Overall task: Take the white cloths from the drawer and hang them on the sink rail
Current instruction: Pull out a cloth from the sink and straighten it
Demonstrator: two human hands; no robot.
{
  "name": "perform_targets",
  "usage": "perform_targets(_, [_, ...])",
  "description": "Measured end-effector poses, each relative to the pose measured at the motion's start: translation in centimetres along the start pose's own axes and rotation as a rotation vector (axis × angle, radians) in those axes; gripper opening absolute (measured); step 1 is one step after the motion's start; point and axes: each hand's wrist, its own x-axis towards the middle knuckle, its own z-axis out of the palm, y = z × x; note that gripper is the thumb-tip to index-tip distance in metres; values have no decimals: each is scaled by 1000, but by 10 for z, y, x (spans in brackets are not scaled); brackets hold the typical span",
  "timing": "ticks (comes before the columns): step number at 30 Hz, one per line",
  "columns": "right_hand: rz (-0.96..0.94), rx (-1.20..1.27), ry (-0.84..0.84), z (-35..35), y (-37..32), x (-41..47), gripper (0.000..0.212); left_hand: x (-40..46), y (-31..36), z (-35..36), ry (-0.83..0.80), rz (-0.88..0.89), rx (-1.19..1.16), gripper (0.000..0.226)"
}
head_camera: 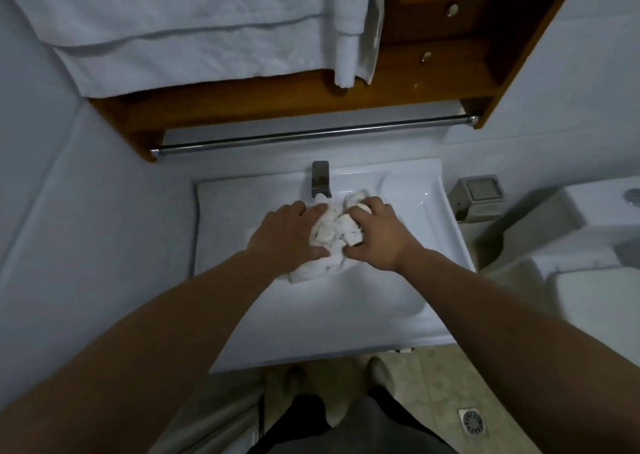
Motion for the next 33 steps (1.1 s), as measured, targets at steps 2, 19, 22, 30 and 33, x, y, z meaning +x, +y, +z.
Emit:
perform_targets(2, [44, 4, 20, 2, -6, 6, 68, 7, -12, 4, 7, 7, -9, 88])
perform_targets(19, [538, -180, -295, 100, 38, -1, 81, 4, -47, 82, -239, -105, 96, 88])
perform_targets(22, [548, -149, -297, 104, 50, 9, 77, 2, -57, 100, -255, -136, 97, 87])
perform_targets(30, [397, -1, -382, 135, 58, 41, 47, 5, -71, 147, -350, -183, 57, 78])
perform_targets(33, [348, 27, -417, 164, 57, 48, 37, 5, -78, 170, -382, -227, 18, 74])
